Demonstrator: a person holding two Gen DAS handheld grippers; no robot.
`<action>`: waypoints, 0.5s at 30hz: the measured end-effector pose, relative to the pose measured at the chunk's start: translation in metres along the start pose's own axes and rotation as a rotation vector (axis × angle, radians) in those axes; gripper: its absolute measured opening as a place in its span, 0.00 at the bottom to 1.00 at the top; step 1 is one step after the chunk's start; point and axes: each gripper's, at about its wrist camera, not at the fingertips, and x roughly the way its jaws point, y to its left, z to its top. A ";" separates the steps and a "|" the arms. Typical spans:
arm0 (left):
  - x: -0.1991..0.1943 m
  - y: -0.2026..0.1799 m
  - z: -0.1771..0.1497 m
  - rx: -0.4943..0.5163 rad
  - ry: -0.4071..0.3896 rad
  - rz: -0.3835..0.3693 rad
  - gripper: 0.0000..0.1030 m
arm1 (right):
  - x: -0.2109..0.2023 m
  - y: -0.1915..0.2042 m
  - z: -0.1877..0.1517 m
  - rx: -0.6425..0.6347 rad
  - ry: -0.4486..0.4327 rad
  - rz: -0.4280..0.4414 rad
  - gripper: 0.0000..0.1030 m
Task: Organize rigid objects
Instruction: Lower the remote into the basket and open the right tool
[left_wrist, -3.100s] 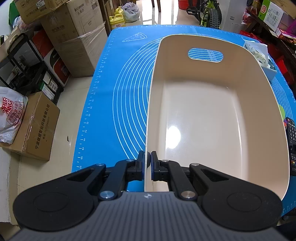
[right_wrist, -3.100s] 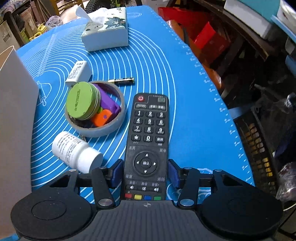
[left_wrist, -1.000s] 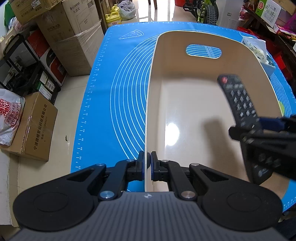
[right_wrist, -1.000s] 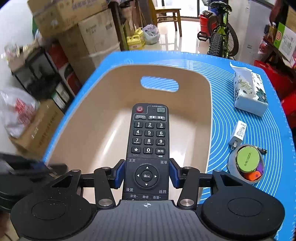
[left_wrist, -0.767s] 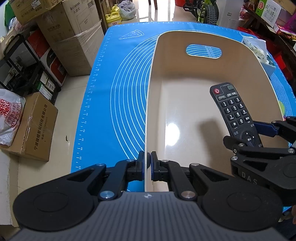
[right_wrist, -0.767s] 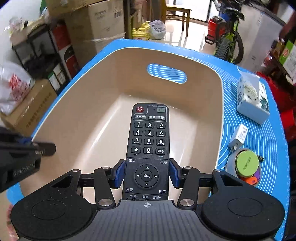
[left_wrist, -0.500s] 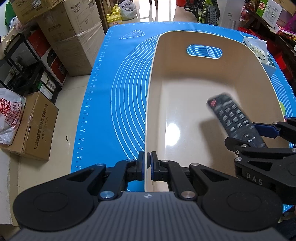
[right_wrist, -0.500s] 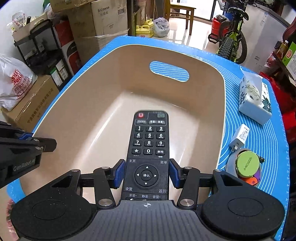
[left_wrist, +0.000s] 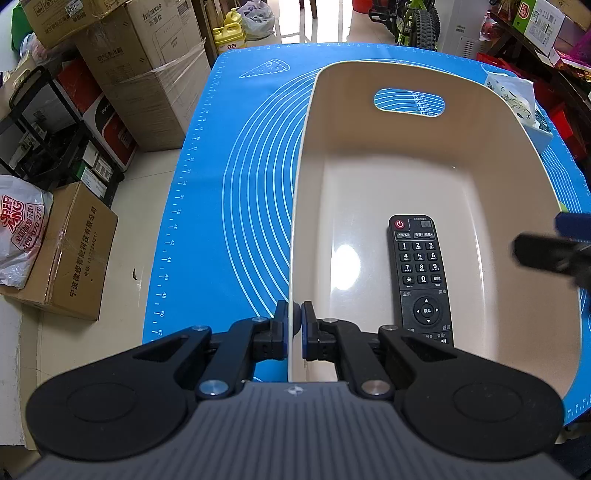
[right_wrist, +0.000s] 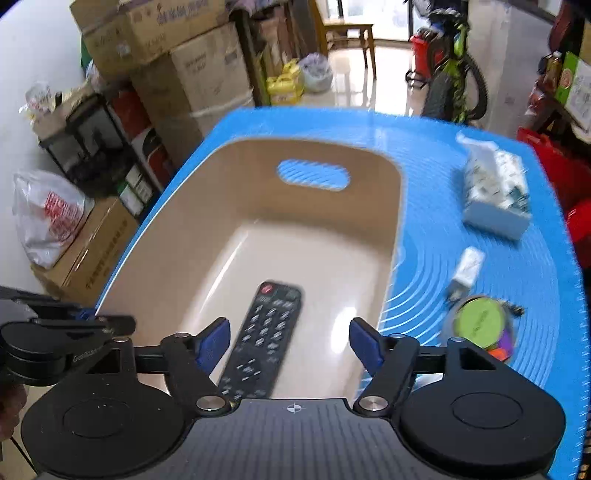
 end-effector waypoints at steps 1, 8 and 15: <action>0.000 0.000 0.000 0.000 0.000 0.000 0.07 | -0.005 -0.006 0.002 0.004 -0.010 0.026 0.73; -0.001 -0.001 0.000 0.004 0.001 0.003 0.07 | -0.042 -0.044 0.011 0.038 -0.069 -0.004 0.78; -0.001 -0.001 -0.001 0.005 0.001 0.004 0.08 | -0.048 -0.090 0.003 0.033 -0.046 -0.070 0.78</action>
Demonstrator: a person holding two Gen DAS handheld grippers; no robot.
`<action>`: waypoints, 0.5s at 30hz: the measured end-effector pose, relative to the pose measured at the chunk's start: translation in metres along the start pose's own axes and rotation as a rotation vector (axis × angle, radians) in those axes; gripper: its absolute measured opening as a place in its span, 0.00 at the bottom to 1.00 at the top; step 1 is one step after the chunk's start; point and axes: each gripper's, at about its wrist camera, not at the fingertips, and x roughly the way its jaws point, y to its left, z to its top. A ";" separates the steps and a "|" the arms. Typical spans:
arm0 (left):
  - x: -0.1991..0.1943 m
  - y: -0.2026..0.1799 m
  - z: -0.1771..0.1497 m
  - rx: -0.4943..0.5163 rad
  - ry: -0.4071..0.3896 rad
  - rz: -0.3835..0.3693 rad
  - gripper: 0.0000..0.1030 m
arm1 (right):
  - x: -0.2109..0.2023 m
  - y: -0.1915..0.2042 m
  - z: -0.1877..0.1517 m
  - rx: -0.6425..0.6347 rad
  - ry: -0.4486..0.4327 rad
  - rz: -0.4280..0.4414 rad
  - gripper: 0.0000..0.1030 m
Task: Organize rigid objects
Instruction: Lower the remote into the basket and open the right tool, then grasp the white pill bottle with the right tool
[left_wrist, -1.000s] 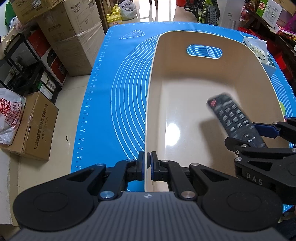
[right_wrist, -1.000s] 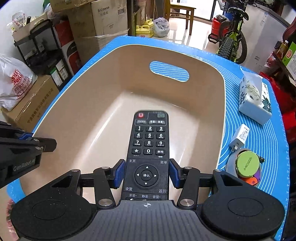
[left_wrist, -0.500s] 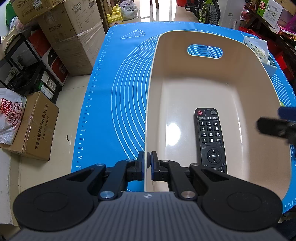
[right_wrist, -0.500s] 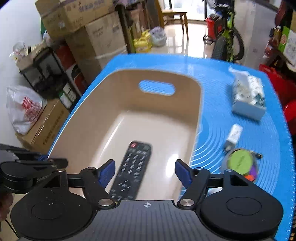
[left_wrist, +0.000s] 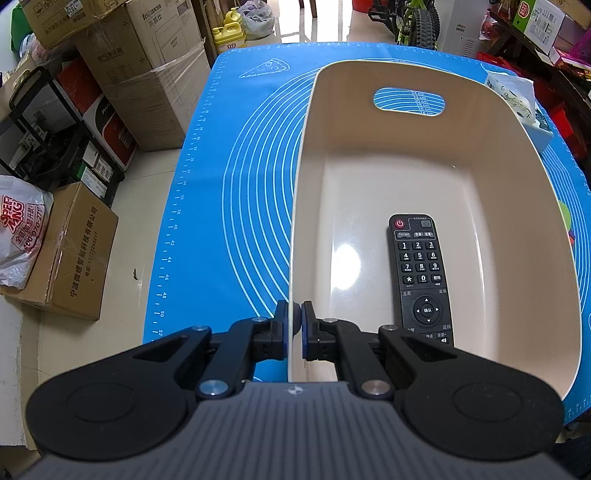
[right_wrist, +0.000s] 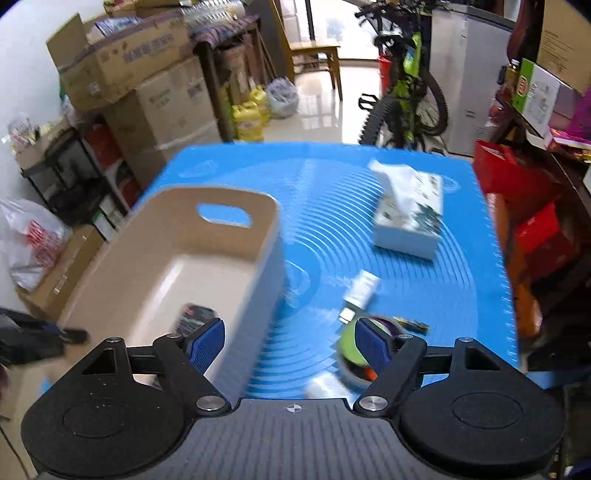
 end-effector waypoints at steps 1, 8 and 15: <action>0.000 0.000 0.000 0.000 0.000 0.000 0.08 | 0.004 -0.005 -0.004 -0.001 0.015 -0.008 0.78; 0.000 0.001 0.000 -0.002 0.000 0.000 0.08 | 0.043 -0.026 -0.034 -0.054 0.143 0.017 0.73; 0.000 0.001 -0.001 -0.003 -0.001 0.000 0.08 | 0.073 -0.041 -0.049 -0.026 0.256 0.071 0.59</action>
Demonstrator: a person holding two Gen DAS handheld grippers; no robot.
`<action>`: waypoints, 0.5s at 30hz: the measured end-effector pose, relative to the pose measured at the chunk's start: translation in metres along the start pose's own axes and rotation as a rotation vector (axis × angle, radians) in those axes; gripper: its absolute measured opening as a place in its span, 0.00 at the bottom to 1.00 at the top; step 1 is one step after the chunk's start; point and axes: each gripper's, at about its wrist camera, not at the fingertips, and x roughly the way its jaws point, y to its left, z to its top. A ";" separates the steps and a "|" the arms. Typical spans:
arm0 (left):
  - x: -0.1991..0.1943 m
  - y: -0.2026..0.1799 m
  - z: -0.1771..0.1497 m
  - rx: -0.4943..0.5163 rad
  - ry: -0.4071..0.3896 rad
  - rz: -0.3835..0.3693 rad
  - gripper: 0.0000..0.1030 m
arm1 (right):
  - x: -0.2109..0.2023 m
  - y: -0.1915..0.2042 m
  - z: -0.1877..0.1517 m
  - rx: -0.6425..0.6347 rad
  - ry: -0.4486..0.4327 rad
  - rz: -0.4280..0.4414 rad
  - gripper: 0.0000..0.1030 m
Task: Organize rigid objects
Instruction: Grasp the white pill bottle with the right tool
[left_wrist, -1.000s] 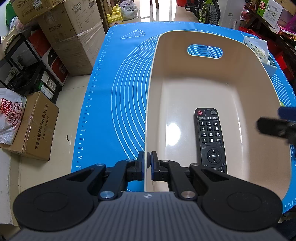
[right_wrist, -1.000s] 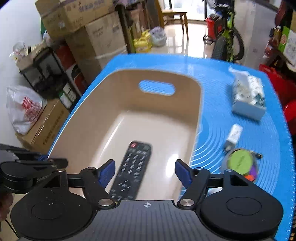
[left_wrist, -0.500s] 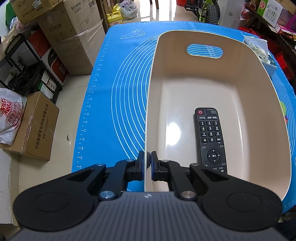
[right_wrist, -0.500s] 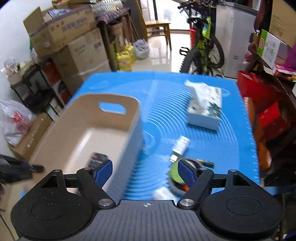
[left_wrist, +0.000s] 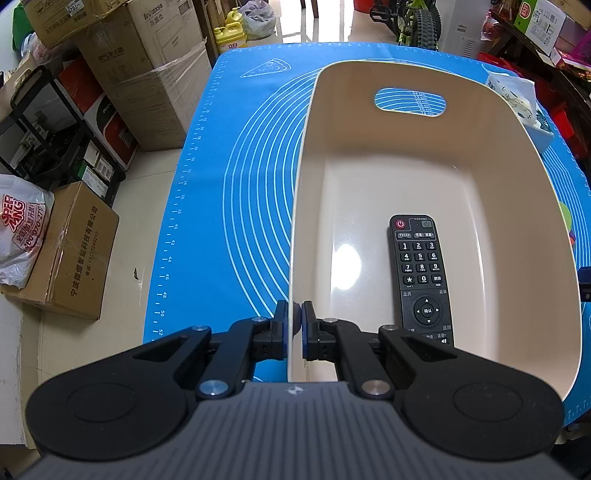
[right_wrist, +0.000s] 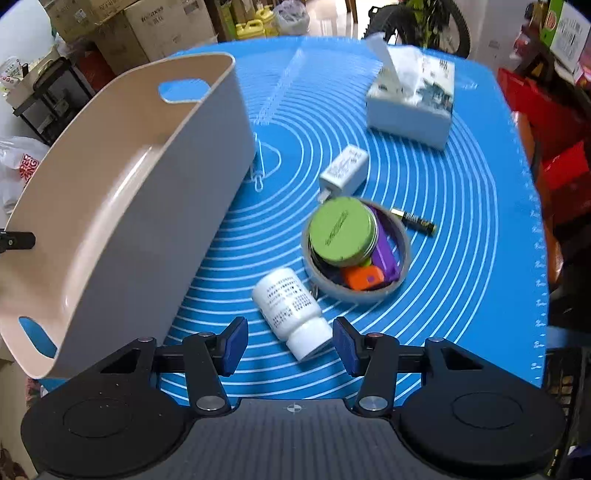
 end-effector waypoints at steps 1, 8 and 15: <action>0.000 0.000 0.000 0.001 0.000 0.001 0.08 | 0.002 0.000 -0.001 0.001 0.007 0.006 0.59; 0.000 0.000 0.000 0.001 0.000 0.001 0.08 | 0.017 0.011 0.000 -0.047 0.018 -0.034 0.61; -0.001 -0.001 0.001 0.009 0.001 0.000 0.08 | 0.031 0.007 0.002 -0.042 0.012 -0.062 0.61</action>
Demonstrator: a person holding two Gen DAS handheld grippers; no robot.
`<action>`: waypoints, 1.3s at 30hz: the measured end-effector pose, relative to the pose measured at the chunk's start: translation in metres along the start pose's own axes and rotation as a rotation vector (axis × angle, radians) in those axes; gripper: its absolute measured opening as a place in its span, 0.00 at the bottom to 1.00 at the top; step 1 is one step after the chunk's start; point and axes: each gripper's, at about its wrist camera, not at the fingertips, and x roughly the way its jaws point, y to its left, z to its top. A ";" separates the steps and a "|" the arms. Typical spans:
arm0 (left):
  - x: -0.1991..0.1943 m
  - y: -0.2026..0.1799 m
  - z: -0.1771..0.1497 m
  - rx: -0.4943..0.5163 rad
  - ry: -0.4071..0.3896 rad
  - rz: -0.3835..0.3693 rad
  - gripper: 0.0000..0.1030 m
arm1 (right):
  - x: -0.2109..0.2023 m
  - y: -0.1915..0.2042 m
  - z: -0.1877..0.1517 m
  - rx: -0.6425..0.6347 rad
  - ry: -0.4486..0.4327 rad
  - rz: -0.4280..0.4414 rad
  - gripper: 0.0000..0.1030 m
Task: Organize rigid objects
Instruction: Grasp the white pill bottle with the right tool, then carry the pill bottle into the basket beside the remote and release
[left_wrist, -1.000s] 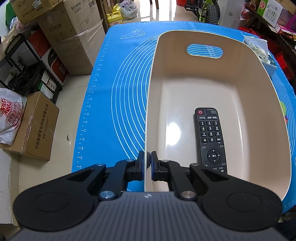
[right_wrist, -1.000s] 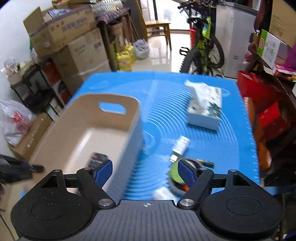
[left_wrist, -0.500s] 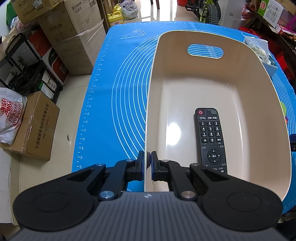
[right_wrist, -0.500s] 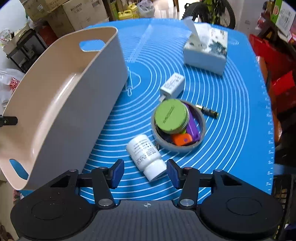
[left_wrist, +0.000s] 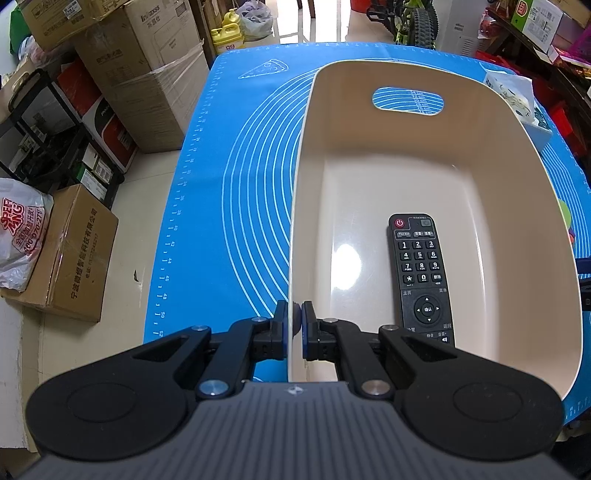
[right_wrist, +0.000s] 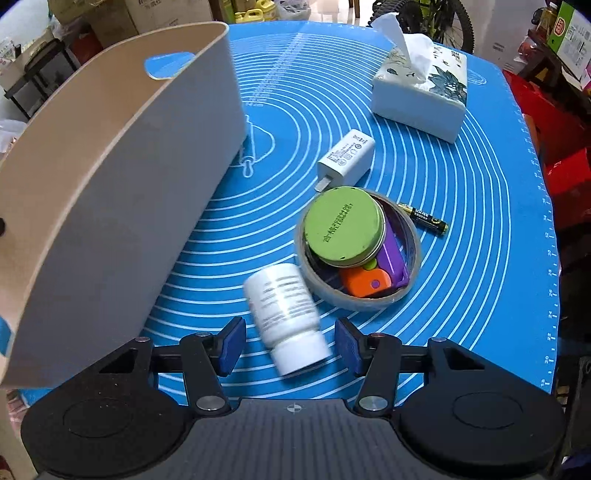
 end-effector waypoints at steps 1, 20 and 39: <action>0.000 0.000 0.000 0.000 0.001 0.000 0.08 | 0.003 0.000 0.000 -0.006 0.000 -0.010 0.61; 0.000 -0.002 0.000 -0.003 -0.001 0.003 0.08 | -0.031 0.005 0.013 0.068 -0.048 -0.030 0.44; 0.001 -0.004 0.001 0.005 0.002 0.008 0.08 | -0.131 0.057 0.043 0.041 -0.449 0.057 0.43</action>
